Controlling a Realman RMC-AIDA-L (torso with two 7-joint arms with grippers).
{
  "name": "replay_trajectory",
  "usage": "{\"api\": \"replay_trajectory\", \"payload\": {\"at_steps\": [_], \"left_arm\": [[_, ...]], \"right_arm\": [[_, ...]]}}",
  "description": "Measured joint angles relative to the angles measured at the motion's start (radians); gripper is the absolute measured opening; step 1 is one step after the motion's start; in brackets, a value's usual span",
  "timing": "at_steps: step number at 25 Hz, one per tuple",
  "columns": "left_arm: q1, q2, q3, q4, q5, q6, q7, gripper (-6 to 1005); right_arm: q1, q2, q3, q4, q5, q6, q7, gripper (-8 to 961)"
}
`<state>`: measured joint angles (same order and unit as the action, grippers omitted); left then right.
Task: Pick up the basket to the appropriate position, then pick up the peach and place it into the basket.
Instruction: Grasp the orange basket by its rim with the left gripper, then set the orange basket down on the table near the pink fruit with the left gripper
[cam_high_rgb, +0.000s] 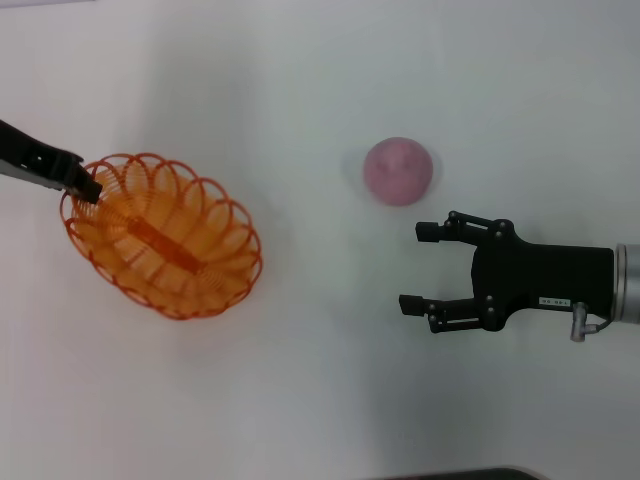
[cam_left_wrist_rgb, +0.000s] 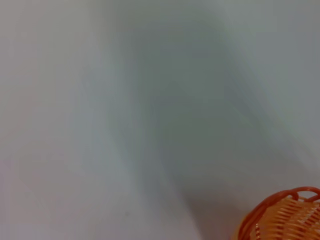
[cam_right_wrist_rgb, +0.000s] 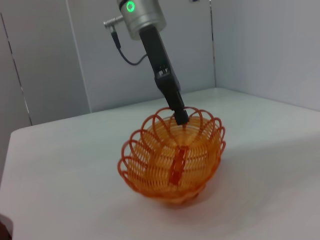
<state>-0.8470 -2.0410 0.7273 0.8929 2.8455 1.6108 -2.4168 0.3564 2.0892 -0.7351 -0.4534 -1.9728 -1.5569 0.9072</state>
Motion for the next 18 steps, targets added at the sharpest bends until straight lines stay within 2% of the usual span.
{"api": "replay_trajectory", "payload": {"at_steps": [6,9,14,18], "left_arm": [[-0.040,0.075,-0.209,-0.130,-0.019,0.065,-0.014,72],[-0.035,0.096,-0.265,-0.158,-0.029,0.077,-0.024,70],[-0.003,0.090,-0.295,-0.157,-0.049,0.081,-0.051,69],[0.059,0.069,-0.324,-0.153,-0.125,0.073,-0.068,69]], "right_arm": [[0.001,0.000,-0.003,0.000,0.000,-0.002,0.011,957],[0.001,0.000,-0.003,0.000,0.000,-0.004,0.011,957],[0.001,0.000,-0.003,-0.002,0.000,-0.005,0.012,957],[0.002,0.000,-0.002,0.000,0.000,-0.005,0.012,957]]}}
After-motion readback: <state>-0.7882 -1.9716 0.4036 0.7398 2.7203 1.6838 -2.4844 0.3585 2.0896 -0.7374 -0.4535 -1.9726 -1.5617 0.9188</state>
